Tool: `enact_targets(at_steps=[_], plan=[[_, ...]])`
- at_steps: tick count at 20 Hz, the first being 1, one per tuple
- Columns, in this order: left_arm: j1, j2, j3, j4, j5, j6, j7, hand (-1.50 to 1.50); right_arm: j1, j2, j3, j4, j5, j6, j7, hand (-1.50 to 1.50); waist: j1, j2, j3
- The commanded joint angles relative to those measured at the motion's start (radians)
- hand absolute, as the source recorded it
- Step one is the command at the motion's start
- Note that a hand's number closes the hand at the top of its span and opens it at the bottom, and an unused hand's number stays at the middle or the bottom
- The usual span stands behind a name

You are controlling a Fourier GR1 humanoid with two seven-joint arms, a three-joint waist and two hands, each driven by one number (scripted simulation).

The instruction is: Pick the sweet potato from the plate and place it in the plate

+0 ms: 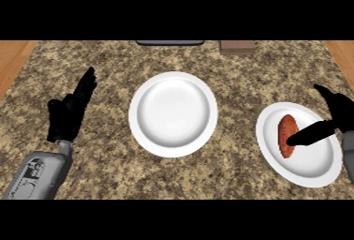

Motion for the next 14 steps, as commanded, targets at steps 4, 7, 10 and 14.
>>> enact_targets(at_steps=[4,7,10,14], plan=[[0.061,-0.026,0.003,-0.104,-0.030,-0.011,0.036,0.00,0.012,0.051,0.017,0.099,0.050,0.053,-0.022,-1.50,0.004,-0.001,0.000],[0.037,-0.028,0.023,-0.051,-0.047,-0.031,0.018,0.00,-0.060,0.065,-0.012,0.265,0.073,0.046,-0.125,-1.50,0.005,0.001,0.000],[0.082,-0.060,0.024,-0.103,-0.075,-0.019,0.021,0.00,-0.008,0.138,0.021,0.194,0.124,0.020,-0.082,-1.50,0.002,-0.001,0.000],[0.059,-0.059,0.061,-0.019,-0.073,-0.072,-0.031,0.00,0.036,0.169,0.017,0.237,0.169,-0.016,-0.137,-1.50,-0.001,0.000,0.000]])
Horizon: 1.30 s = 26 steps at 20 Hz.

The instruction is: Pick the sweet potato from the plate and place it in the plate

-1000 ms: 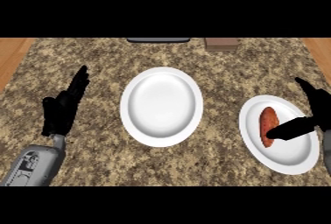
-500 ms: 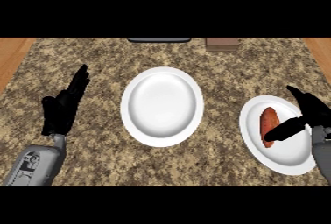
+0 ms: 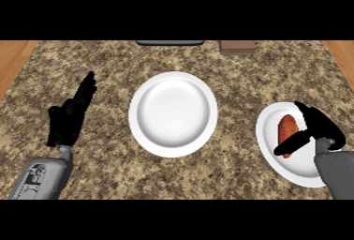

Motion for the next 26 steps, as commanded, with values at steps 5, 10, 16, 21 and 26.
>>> enact_targets(at_steps=[5,10,16,21,26], plan=[[0.005,-0.019,0.037,-0.054,-0.029,-0.044,0.047,0.00,-0.044,0.032,-0.059,0.176,0.062,0.001,-0.103,-1.50,0.002,0.000,0.000],[-0.031,-0.083,0.025,0.067,-0.074,-0.011,-0.047,0.00,-0.021,0.025,-0.047,0.162,0.136,-0.079,-0.191,1.50,-0.003,0.001,0.000],[-0.043,-0.040,0.091,-0.005,-0.055,-0.061,0.049,0.00,0.009,0.036,-0.076,0.206,0.191,-0.136,-0.259,1.50,-0.001,0.000,0.000],[-0.003,-0.034,0.105,0.040,-0.061,-0.069,-0.037,0.00,0.254,0.120,0.077,-0.154,0.300,-0.179,-0.117,1.50,-0.028,-0.007,-0.002],[0.003,-0.038,0.092,-0.055,-0.047,-0.073,0.060,0.00,0.475,0.161,0.265,-0.432,0.503,-0.243,0.030,1.50,-0.025,-0.011,-0.001]])
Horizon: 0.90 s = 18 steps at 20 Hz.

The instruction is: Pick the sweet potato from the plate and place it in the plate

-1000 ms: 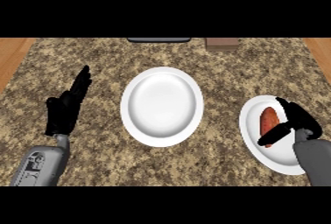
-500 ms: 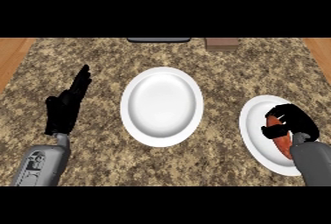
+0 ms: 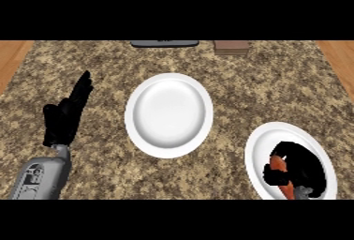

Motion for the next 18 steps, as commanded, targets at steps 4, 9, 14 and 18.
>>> enact_targets(at_steps=[4,9,14,18], plan=[[0.022,-0.012,-0.010,0.009,-0.022,0.011,-0.029,0.00,0.205,-0.018,0.160,-0.386,0.263,-0.136,0.082,1.50,-0.002,0.002,0.003],[0.018,-0.005,-0.003,-0.015,0.007,-0.020,-0.012,0.00,0.176,0.001,0.257,-0.589,0.452,-0.193,0.111,1.50,0.009,0.001,0.003],[0.022,0.000,-0.003,-0.026,0.005,-0.031,0.010,0.00,0.066,0.024,0.339,-0.624,0.511,-0.169,0.057,1.50,0.030,0.008,0.004],[-0.044,-0.004,0.025,0.084,0.003,-0.029,-0.063,0.00,-0.138,0.176,0.427,-0.606,0.534,0.025,0.128,1.50,0.033,0.014,0.003]])
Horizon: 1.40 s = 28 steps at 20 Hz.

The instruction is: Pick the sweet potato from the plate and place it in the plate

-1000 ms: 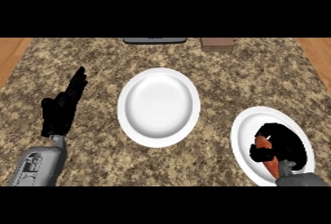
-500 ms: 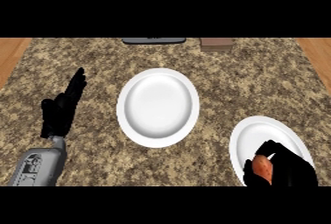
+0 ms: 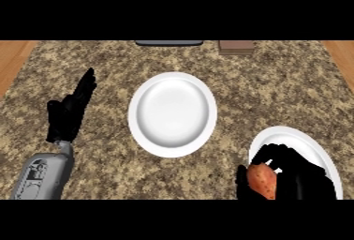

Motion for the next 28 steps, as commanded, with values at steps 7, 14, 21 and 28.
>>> enact_targets(at_steps=[7,14,21,28], plan=[[0.027,-0.043,-0.033,-0.042,-0.032,0.019,0.001,0.00,-0.423,0.187,-0.040,0.321,-0.195,0.029,0.119,1.50,0.019,0.005,0.001],[-0.017,-0.009,0.011,-0.017,0.010,-0.033,0.037,0.00,-0.683,0.189,-0.037,0.761,-0.338,-0.245,0.103,1.50,0.032,0.009,0.001],[-0.027,-0.013,0.004,-0.007,-0.018,-0.019,0.016,0.00,-0.818,0.189,0.002,1.154,-0.423,-0.264,0.098,1.50,0.046,0.013,0.001],[-0.044,-0.038,-0.010,0.026,-0.035,-0.010,-0.019,0.00,-0.842,0.189,0.007,1.336,-0.712,-0.499,0.018,-1.50,0.057,0.020,0.002]])
